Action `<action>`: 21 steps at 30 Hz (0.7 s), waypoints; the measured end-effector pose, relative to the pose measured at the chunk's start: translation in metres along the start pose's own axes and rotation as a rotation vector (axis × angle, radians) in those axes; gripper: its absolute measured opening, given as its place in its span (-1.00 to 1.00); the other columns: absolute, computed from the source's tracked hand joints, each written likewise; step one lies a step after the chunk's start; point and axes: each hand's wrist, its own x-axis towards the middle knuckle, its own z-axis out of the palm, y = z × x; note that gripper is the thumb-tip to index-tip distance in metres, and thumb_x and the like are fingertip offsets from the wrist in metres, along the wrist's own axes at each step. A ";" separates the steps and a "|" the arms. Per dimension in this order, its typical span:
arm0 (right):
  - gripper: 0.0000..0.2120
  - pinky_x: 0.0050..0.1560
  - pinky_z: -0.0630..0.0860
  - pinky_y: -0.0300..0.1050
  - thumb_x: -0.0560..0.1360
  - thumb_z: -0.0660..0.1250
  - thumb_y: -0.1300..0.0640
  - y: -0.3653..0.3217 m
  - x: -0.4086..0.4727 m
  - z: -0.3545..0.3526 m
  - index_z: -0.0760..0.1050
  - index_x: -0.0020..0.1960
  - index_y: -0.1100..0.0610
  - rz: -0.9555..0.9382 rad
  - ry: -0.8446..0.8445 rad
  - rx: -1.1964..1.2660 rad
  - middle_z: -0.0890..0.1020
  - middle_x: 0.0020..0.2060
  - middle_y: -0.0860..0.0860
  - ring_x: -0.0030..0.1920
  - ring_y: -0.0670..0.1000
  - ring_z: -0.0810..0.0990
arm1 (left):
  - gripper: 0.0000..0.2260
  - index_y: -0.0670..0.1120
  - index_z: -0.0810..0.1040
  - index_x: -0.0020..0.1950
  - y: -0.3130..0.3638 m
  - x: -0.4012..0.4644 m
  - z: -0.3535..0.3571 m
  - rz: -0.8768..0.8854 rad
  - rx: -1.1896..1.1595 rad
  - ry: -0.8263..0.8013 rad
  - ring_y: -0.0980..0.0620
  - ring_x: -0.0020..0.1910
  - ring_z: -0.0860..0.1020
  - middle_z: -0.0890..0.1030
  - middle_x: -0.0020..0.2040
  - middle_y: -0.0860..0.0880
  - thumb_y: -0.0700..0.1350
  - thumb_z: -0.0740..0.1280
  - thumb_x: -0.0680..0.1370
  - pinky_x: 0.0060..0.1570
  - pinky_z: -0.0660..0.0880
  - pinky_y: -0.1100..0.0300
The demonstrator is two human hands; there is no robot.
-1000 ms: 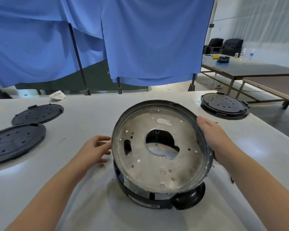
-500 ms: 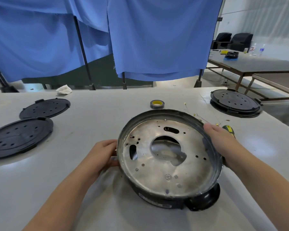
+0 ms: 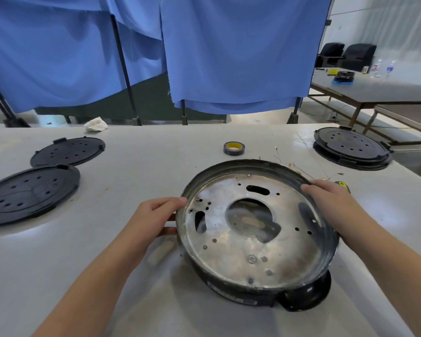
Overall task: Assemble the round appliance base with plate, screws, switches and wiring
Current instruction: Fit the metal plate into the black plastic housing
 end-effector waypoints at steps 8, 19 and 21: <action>-0.68 -0.31 0.36 -0.28 0.51 0.24 0.27 0.010 0.003 0.000 0.54 -0.24 -0.12 -0.055 -0.007 -0.017 0.58 -0.29 -0.16 -0.26 -0.16 0.49 | -0.74 -0.14 0.72 -0.13 -0.002 0.001 0.005 -0.068 -0.006 0.044 0.08 -0.30 0.66 0.71 -0.21 -0.08 -0.01 0.34 0.57 -0.42 0.51 0.31; -0.75 -0.36 0.38 -0.31 0.51 0.23 0.26 0.015 0.011 0.006 0.55 -0.12 -0.08 -0.104 0.003 -0.043 0.59 -0.25 -0.16 -0.28 -0.17 0.51 | -0.74 -0.12 0.70 -0.12 -0.004 0.002 0.010 0.004 0.122 0.125 0.13 -0.30 0.64 0.71 -0.22 -0.03 -0.03 0.29 0.60 -0.41 0.50 0.37; -0.79 -0.37 0.38 -0.33 0.52 0.24 0.25 0.016 0.013 0.008 0.53 -0.08 -0.05 -0.100 0.018 -0.050 0.57 -0.26 -0.15 -0.32 -0.16 0.48 | -0.74 -0.12 0.69 -0.14 -0.004 0.002 0.010 0.022 0.149 0.132 0.16 -0.33 0.62 0.70 -0.24 -0.01 -0.04 0.28 0.61 -0.41 0.50 0.37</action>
